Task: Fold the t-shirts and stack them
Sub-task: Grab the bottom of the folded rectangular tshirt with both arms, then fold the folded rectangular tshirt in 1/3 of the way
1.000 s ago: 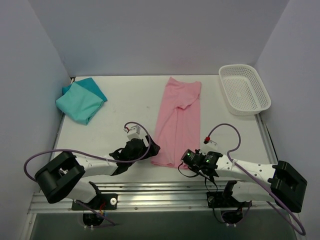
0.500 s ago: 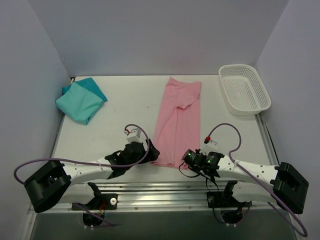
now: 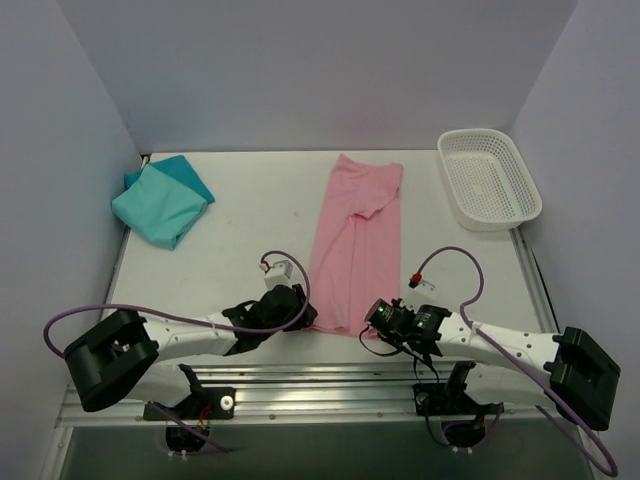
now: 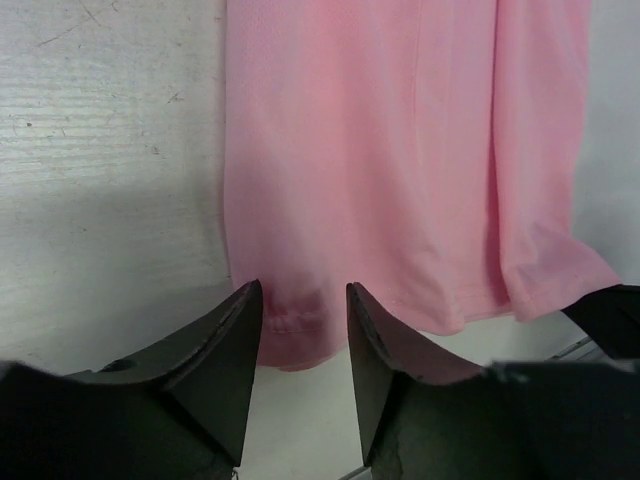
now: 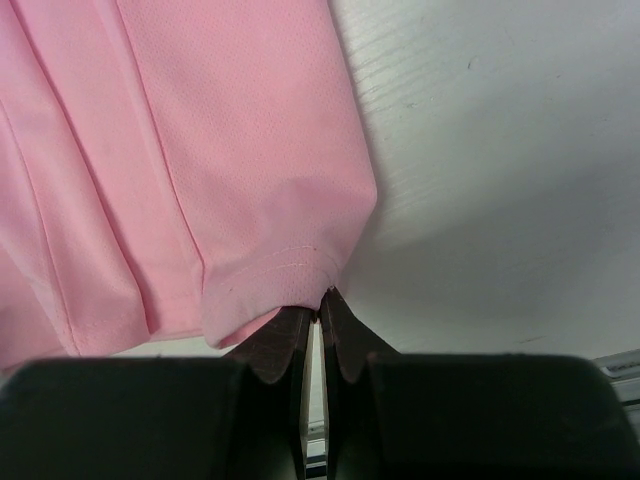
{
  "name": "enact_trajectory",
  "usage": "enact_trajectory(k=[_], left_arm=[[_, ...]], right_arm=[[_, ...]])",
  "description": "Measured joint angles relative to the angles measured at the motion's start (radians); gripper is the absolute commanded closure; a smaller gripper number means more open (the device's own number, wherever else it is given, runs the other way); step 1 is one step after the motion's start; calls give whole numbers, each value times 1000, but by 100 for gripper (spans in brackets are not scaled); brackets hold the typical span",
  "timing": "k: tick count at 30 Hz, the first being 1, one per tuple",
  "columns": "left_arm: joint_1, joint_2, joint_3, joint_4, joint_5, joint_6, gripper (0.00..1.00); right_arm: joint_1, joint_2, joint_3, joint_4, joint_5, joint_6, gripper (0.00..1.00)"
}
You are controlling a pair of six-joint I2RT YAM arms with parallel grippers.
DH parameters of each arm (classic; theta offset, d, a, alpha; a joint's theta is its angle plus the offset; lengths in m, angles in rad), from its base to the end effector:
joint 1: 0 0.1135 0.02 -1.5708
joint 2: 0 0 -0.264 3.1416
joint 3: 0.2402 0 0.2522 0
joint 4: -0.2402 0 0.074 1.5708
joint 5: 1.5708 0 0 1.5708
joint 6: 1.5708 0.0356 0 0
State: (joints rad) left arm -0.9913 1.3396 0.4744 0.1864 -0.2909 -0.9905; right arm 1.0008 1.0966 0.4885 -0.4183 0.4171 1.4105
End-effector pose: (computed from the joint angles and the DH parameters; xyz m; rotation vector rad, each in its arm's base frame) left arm 0.1444 -0.2021 0.1550 -0.1615 2.3198 -0.7416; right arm 0.1146 0.1521 0.1665 0.6600 2.4431 0.4678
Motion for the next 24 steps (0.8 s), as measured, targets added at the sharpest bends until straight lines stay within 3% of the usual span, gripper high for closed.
enact_trajectory(k=[5, 6, 9, 10, 18, 24], left_arm=[[-3, 37, 3, 5, 5, -2, 66], [-3, 40, 4, 5, 6, -3, 74], [-9, 44, 6, 11, 8, -4, 83], [-11, 46, 7, 12, 8, -6, 96], [-43, 45, 43, -8, -2, -5, 98], [-68, -69, 54, -99, -31, -2, 98]], right_arm=[[0, -8, -2, 0, 1, -2, 100], [0, -8, -2, 0, 1, -2, 100], [0, -9, -2, 0, 2, -5, 100], [0, -10, -2, 0, 2, -5, 100], [3, -72, -2, -43, 10, 3, 100], [15, -168, 10, -138, 27, 19, 100]])
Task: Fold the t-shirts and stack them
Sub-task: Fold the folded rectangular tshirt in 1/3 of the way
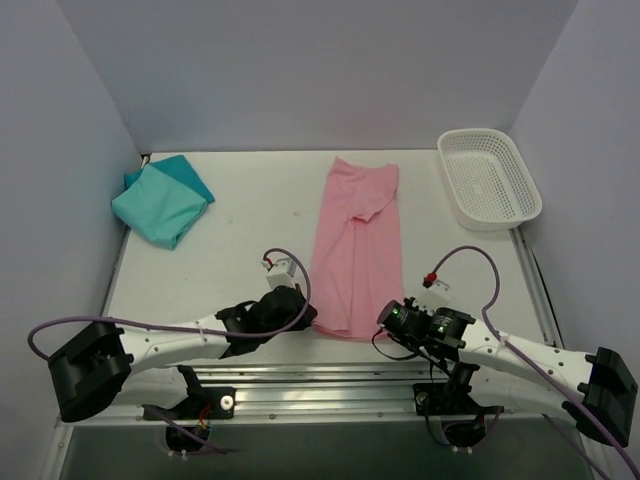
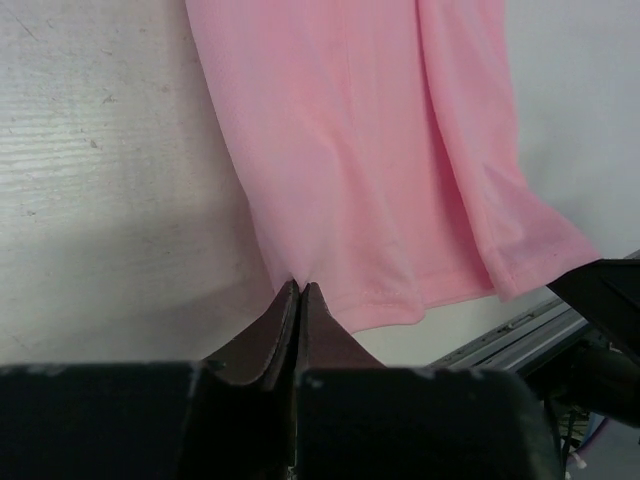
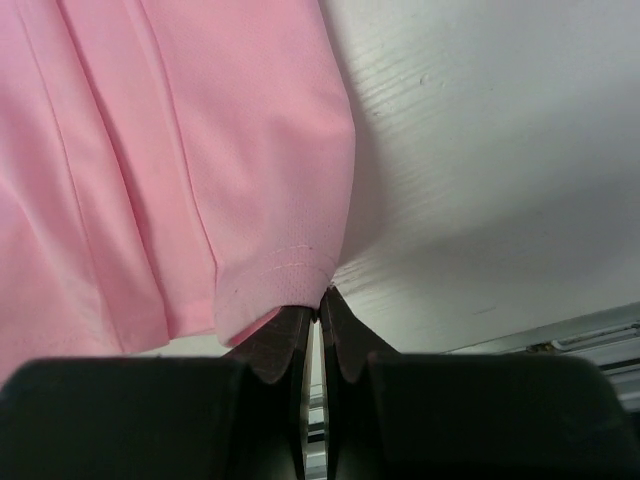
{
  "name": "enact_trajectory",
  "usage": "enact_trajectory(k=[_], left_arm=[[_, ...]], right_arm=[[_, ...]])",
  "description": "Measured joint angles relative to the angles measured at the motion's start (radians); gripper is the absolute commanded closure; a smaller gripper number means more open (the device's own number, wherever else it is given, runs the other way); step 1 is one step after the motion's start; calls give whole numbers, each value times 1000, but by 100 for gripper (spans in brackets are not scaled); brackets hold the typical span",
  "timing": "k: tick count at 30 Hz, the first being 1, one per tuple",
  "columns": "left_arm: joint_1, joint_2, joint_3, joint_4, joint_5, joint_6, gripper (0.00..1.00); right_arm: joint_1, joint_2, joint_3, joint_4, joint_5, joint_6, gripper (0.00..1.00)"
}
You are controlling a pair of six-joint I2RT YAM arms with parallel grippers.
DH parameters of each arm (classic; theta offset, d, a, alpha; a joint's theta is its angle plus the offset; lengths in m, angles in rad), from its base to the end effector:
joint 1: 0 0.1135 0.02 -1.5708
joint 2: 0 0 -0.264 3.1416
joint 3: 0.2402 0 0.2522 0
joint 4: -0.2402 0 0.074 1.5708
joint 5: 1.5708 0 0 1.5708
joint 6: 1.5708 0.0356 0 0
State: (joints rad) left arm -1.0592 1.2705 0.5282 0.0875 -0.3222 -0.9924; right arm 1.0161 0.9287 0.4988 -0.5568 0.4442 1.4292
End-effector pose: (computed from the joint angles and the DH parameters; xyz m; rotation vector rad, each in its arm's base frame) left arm 0.1315 -0.2111 0.1787 -0.1070 2.2989 -0.7738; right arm 0.1015 0.1348 0.1888 0.6753 2.3994 0.5112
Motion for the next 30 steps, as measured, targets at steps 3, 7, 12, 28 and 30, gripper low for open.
enact_trajectory(k=[3, 7, 12, 28, 30], left_arm=[[2, -54, 21, -42, -22, 7, 98], [42, -55, 81, -66, -20, 32, 98], [114, 14, 150, -67, 14, 62, 98], [277, 293, 418, -62, 159, 119, 98], [302, 327, 471, -63, 174, 126, 98]], right_arm=[[0, -11, 31, -30, 22, -3, 100], [-11, 61, 95, -26, 50, -45, 100], [-82, 226, 170, 55, 58, -150, 100], [-305, 483, 473, 151, 98, -445, 100], [-330, 520, 512, 159, 101, -474, 100]])
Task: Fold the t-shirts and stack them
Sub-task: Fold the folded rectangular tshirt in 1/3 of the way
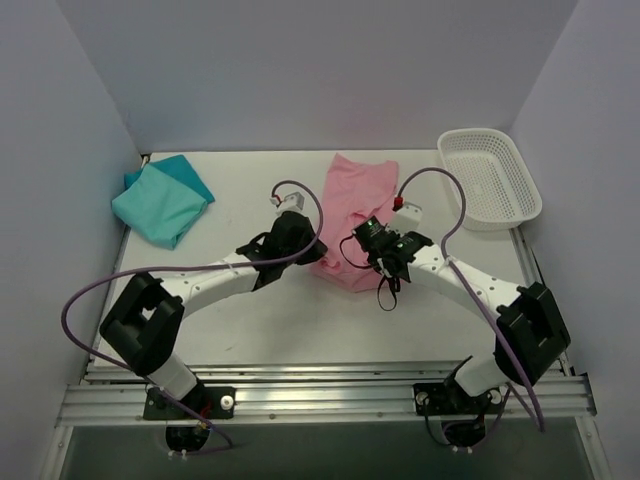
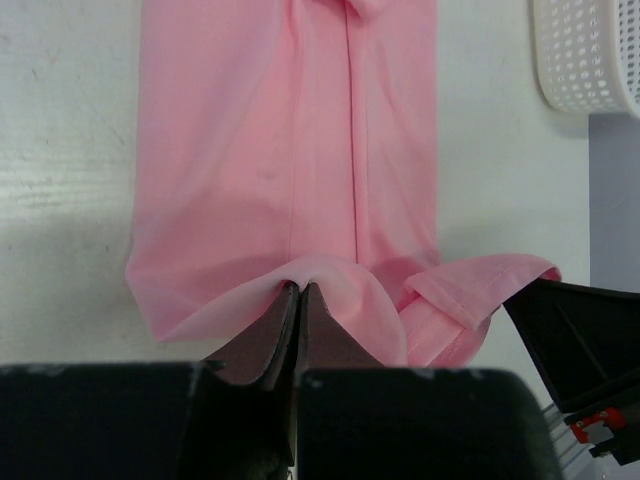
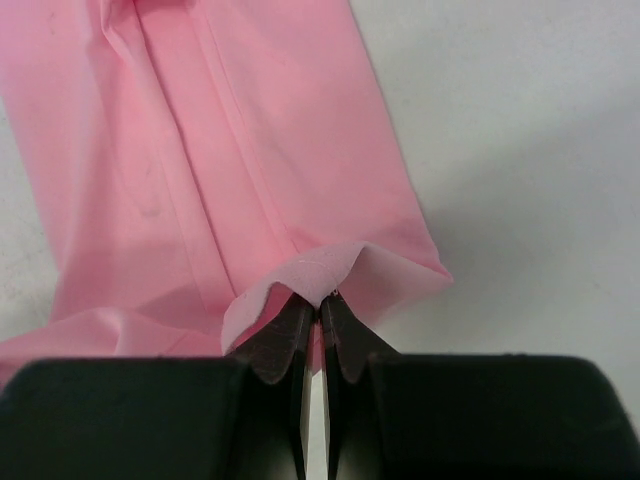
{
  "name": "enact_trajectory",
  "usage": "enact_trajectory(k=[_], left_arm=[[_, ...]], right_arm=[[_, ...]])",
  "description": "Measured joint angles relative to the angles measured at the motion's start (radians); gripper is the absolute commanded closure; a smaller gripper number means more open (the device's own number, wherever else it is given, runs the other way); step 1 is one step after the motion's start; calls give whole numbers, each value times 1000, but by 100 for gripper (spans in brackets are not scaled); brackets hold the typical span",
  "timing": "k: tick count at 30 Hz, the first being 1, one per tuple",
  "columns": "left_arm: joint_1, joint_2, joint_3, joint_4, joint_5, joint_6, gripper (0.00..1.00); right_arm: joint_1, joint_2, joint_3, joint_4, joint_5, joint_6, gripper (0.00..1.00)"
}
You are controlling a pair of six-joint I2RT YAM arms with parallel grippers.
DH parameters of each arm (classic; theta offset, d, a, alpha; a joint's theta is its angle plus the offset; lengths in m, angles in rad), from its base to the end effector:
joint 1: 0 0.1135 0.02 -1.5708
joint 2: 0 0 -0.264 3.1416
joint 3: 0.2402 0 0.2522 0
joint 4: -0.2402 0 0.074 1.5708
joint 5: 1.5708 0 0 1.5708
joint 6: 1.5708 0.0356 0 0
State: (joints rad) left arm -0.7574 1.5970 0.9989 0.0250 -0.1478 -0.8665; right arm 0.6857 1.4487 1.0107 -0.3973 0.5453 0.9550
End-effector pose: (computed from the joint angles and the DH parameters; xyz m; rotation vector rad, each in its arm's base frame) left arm 0.2615 -0.2400 0.2298 -0.2124 2.2329 -0.7718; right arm 0.2479 0.1790 0.2485 0.5429 2.1996 0.2052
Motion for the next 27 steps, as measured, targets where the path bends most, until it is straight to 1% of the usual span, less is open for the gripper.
enact_trajectory(k=[5, 9, 12, 14, 19, 27], left_arm=[[67, 92, 111, 2, 33, 15, 98], [108, 193, 212, -1, 60, 34, 98], [132, 301, 309, -6, 82, 53, 98], [143, 346, 349, -23, 97, 66, 98], [168, 446, 435, -23, 151, 92, 98], [224, 497, 557, -66, 225, 117, 97]], right_arm=[[-61, 130, 96, 29, 0, -55, 100], [-109, 266, 187, 47, -6, -84, 100], [-143, 371, 262, 61, -14, -100, 100], [-162, 414, 306, 50, -18, -106, 100], [-212, 480, 409, 51, -32, -123, 100], [-271, 499, 510, 49, -55, -150, 100]])
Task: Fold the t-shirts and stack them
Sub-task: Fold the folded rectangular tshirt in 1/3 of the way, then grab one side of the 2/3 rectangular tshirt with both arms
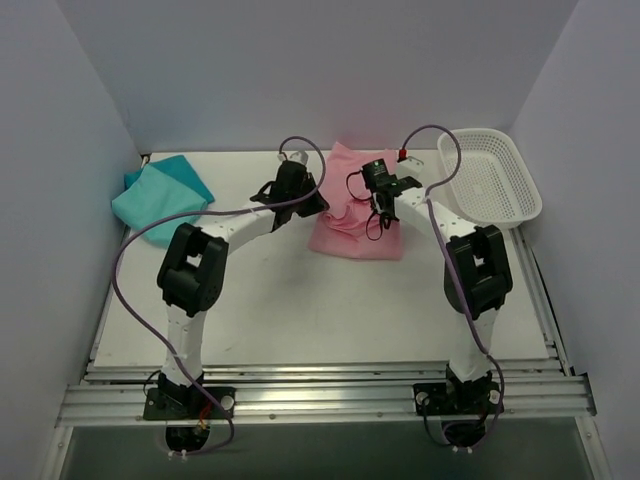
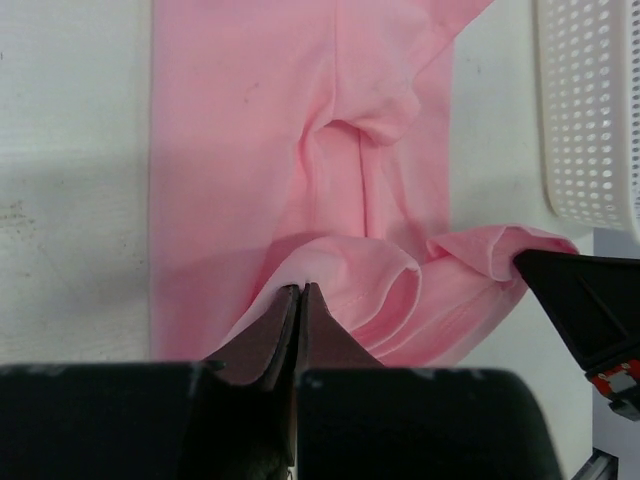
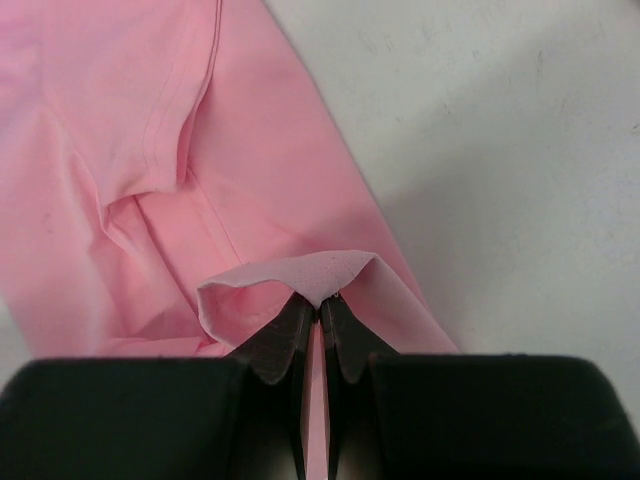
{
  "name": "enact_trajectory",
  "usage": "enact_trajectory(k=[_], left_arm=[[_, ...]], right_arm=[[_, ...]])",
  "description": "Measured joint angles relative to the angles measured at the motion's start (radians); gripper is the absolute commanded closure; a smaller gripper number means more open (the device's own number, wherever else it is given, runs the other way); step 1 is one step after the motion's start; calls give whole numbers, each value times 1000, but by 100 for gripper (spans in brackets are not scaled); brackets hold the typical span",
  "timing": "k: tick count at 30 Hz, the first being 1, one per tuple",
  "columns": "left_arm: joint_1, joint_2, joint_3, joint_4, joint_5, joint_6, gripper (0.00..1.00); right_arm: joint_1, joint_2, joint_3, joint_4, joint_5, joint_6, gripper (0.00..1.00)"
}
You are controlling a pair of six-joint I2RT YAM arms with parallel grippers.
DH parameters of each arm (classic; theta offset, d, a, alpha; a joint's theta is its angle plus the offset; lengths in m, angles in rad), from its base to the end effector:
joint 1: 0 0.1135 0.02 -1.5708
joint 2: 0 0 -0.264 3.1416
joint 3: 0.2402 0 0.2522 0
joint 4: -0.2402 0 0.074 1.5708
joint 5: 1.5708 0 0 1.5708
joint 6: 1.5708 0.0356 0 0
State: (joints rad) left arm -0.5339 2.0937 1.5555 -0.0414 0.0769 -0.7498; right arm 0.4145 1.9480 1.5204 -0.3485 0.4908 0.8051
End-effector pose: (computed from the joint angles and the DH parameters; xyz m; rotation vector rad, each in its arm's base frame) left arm 0.4157 -0.2489 0.2082 -0.1972 2.2575 -0.8031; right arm 0.4097 0.1619 0.2381 0.6614 2.1379 0.0780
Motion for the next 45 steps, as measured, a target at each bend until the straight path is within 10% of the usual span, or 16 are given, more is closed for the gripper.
enact_trajectory(k=[7, 9, 11, 13, 19, 27, 38, 45], left_arm=[[41, 72, 196, -25, 59, 4, 91], [55, 138, 280, -16, 87, 3, 77], [69, 221, 365, -3, 115, 8, 33], [86, 320, 450, 6, 146, -1, 6], [151, 586, 739, -41, 256, -66, 6], [240, 455, 787, -158, 246, -34, 6], [250, -237, -58, 59, 98, -9, 6], [140, -282, -391, 121, 21, -26, 6]], right_arm=[[-53, 133, 153, 2, -32, -22, 100], [-70, 206, 214, 0, -36, -20, 72], [-85, 296, 295, -8, -35, -16, 20], [-103, 386, 385, -17, -40, -17, 1], [-136, 534, 679, -69, -82, -26, 0], [-151, 312, 800, -21, -49, -112, 0], [-113, -374, -46, 161, -33, -95, 0], [-82, -416, -492, 235, -157, -42, 0]])
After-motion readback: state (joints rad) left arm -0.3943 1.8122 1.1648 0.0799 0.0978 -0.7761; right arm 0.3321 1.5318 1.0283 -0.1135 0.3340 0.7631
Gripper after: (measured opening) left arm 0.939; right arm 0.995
